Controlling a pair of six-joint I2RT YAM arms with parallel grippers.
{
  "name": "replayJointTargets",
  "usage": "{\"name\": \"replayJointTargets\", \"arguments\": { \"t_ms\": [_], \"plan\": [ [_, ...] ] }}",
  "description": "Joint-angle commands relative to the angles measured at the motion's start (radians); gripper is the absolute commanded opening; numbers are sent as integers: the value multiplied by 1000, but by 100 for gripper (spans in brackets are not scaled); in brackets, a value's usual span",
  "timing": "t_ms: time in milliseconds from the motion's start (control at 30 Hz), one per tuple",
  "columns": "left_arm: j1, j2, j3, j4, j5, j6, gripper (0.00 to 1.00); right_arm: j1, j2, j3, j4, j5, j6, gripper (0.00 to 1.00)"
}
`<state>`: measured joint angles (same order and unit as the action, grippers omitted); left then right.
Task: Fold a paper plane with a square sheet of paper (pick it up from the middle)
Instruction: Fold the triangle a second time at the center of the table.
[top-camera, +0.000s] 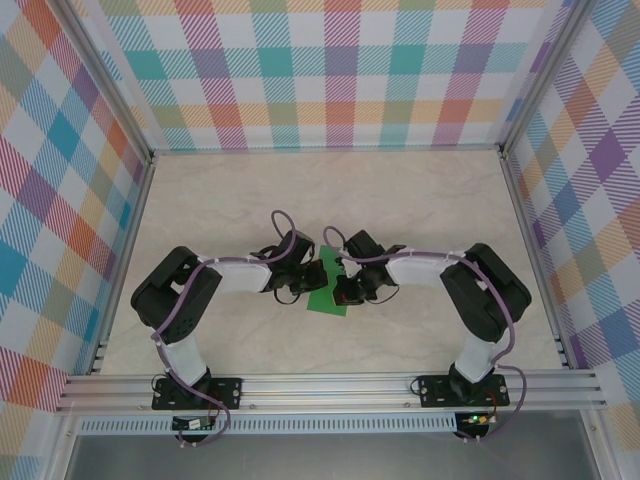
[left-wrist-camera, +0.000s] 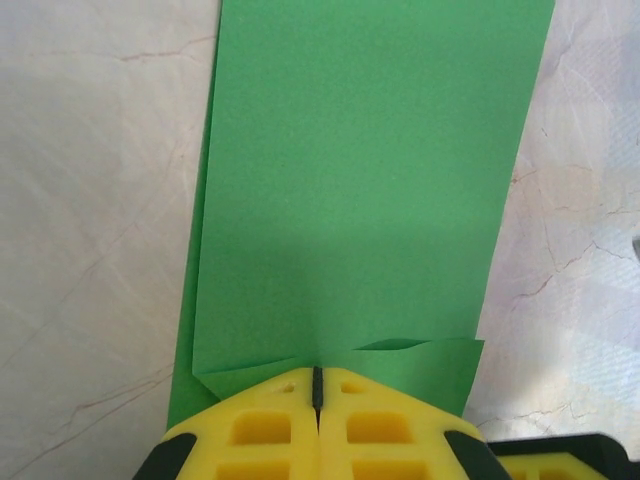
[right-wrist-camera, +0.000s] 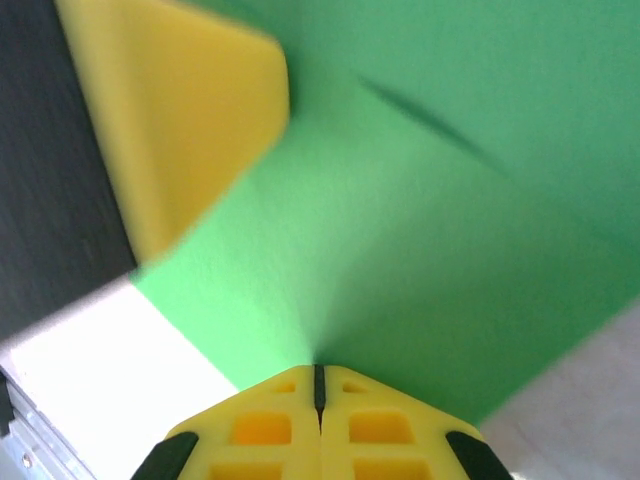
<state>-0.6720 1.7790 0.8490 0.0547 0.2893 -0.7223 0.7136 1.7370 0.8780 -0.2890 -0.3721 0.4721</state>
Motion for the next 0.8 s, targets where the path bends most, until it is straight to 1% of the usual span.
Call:
{"name": "replayJointTargets", "arguments": {
  "t_ms": [0,67,133,333,400,533,633,767],
  "plan": [
    [-5,88,-65,-173,-142,-16,0,5,-44,-121,-146,-57,-43,0],
    [-4,78,-71,-162,-137,-15,0,6,-80,-161,-152,-72,-42,1],
    [-6,68,-76,-149,-128,-13,0,6,-116,-170,-168,-60,-36,0],
    [-11,49,-53,-145,-105,8,0,6,-201,-39,-170,-40,-18,1],
    [-14,43,-43,-145,-98,16,0,6,-183,7,-146,-9,-11,2],
    [-23,40,-29,-148,-90,20,0,6,-71,71,-130,52,23,1],
    [-26,39,-24,-151,-87,22,0,6,-28,66,-100,67,49,1],
    [-26,34,-20,-152,-84,26,0,6,-12,38,-92,70,47,1]
  ]
}}
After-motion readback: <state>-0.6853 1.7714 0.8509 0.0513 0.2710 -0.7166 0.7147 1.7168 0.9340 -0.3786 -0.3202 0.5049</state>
